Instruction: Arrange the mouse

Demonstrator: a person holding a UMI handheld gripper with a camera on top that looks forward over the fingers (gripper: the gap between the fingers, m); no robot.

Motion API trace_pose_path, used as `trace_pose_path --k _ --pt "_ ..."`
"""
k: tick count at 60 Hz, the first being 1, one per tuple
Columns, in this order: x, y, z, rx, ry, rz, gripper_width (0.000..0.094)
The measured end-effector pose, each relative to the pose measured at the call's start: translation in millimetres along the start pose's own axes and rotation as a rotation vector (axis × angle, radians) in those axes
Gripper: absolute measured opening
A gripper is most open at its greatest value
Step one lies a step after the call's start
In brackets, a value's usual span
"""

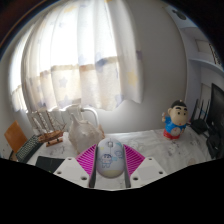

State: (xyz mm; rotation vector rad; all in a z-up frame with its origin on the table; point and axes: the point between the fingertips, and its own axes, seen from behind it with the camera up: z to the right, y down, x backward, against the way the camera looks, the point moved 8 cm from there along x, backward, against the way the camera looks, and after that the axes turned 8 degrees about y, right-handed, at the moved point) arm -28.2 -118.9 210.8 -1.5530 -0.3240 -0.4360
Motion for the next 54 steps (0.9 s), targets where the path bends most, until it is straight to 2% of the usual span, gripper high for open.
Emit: trace_pose_path --k 8,20,28,35,37,39,41,43,45,48,54 --pt "18 9 -98 0.018 -0.086 0.005 0.0397" --pt "8 75 -227 0.072 -0.141 -0.089 0.0395" --pt "-5 131 -284 0.114 -0.141 -0.142 0.0396" --pt "-14 175 -299 0.153 -0.091 -0.189 0.04" --pt "-14 184 -303 0.141 -0.085 -0.212 0.0429" --pt "-15 183 -303 0.13 -0.079 -0.185 0.0472" --pt "-15 184 -303 0.136 -0.073 -0.193 0.0513" --pt "-14 185 -302 0.143 -0.062 -0.211 0.0637" --pt "-11 184 -301 0.149 -0.06 -0.225 0.0846" --pt "-4 174 -293 0.157 -0.035 -0.23 0.0822" --pt "32 144 -271 0.154 0.025 -0.254 0.0862"
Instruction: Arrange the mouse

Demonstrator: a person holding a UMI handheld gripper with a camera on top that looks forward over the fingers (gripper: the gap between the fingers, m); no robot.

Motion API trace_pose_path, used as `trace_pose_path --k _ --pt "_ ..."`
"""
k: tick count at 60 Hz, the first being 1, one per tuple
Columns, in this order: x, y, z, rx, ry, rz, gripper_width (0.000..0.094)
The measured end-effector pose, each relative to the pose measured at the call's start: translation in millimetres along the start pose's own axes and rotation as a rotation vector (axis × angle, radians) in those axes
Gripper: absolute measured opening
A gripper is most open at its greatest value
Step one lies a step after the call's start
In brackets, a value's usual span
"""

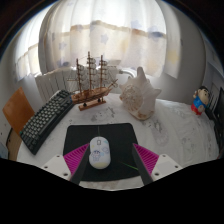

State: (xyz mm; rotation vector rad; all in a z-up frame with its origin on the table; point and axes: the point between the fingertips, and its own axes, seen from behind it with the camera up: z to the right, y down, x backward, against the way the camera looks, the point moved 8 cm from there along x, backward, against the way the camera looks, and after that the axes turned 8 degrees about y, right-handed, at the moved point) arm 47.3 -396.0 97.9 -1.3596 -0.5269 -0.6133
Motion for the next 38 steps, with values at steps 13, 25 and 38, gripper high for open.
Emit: trace_pose_path --k 13,25,38 --pt "137 -9 53 -0.013 0.085 -0.072 0.0855" --pt "197 1 76 -0.016 0.126 -0.058 0.0851" --pt "199 9 101 -0.067 0.192 -0.067 0.0852"
